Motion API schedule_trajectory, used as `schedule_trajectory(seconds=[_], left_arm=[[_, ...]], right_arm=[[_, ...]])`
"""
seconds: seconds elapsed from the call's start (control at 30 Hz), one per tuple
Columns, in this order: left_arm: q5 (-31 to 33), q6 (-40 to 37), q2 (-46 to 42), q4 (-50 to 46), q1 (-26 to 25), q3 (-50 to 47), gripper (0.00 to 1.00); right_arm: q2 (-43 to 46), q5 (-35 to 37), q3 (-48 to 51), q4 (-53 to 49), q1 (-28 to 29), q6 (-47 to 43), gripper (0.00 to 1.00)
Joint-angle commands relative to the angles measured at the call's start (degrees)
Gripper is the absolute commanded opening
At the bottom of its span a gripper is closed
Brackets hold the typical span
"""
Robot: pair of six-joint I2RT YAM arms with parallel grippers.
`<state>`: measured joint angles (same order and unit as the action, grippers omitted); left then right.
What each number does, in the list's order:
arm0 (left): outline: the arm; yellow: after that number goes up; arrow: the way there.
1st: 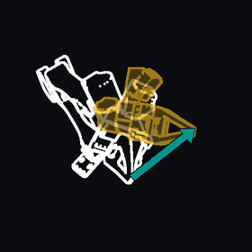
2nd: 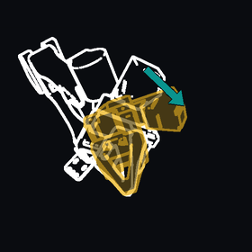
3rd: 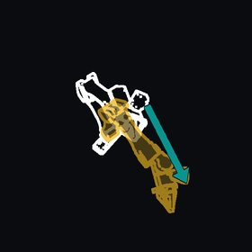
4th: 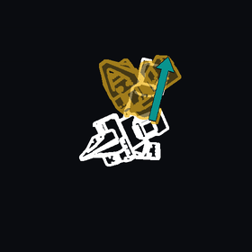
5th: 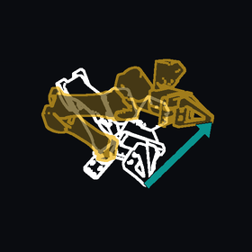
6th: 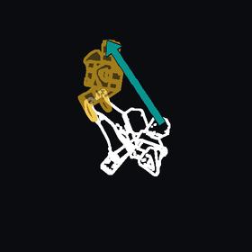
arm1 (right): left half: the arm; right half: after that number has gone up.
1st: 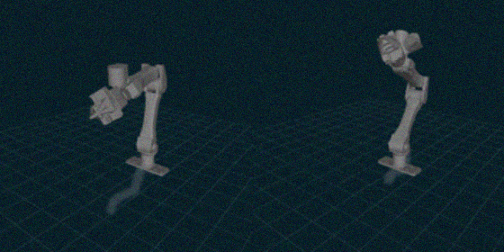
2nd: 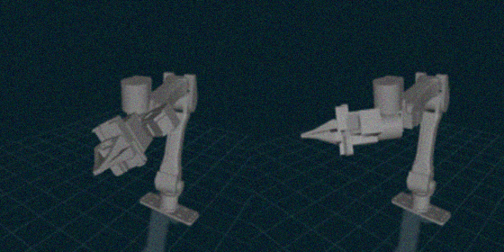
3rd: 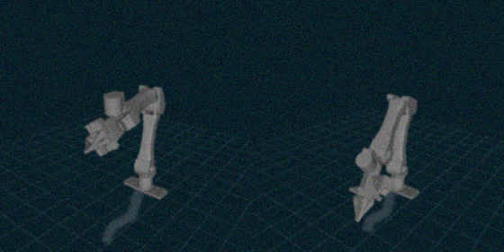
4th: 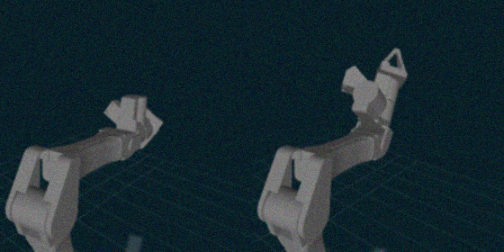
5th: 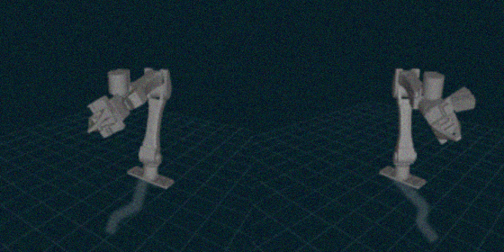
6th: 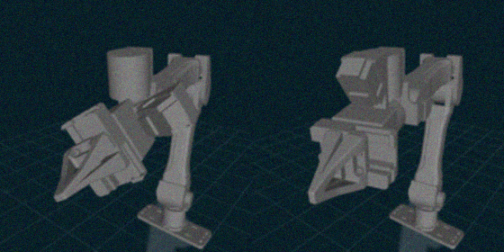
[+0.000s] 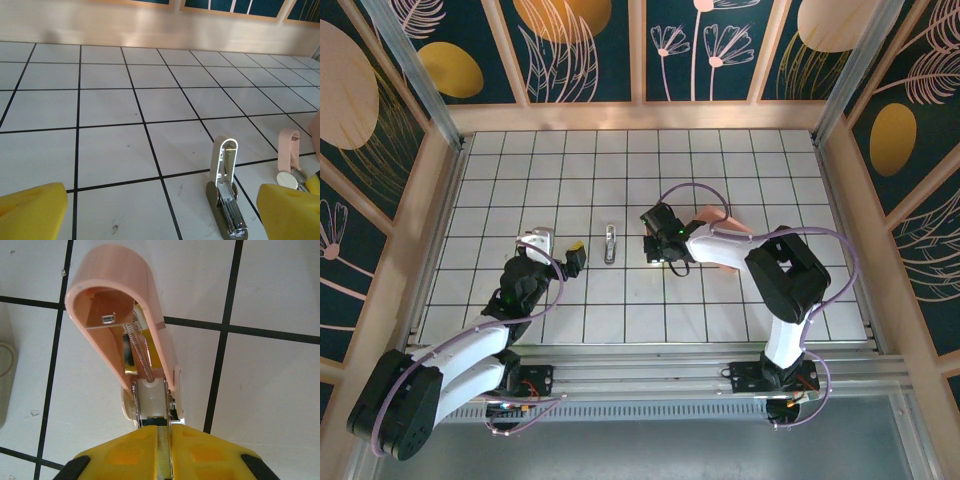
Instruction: Load the staples into the stapler
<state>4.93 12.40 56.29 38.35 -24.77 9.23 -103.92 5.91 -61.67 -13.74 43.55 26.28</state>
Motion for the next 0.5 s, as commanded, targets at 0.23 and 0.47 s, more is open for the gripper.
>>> schedule_trajectory(seconds=[0.23, 0.47], left_arm=[[-0.5, -0.6, 0.2, -0.1, -0.2, 1.5, 0.96], [-0.6, -0.6, 0.1, -0.3, -0.2, 1.5, 0.97]], right_arm=[[3.1, 0.7, 0.3, -1.0, -0.4, 0.4, 0.18], [2.7, -0.3, 1.5, 0.4, -0.8, 0.7, 0.19]])
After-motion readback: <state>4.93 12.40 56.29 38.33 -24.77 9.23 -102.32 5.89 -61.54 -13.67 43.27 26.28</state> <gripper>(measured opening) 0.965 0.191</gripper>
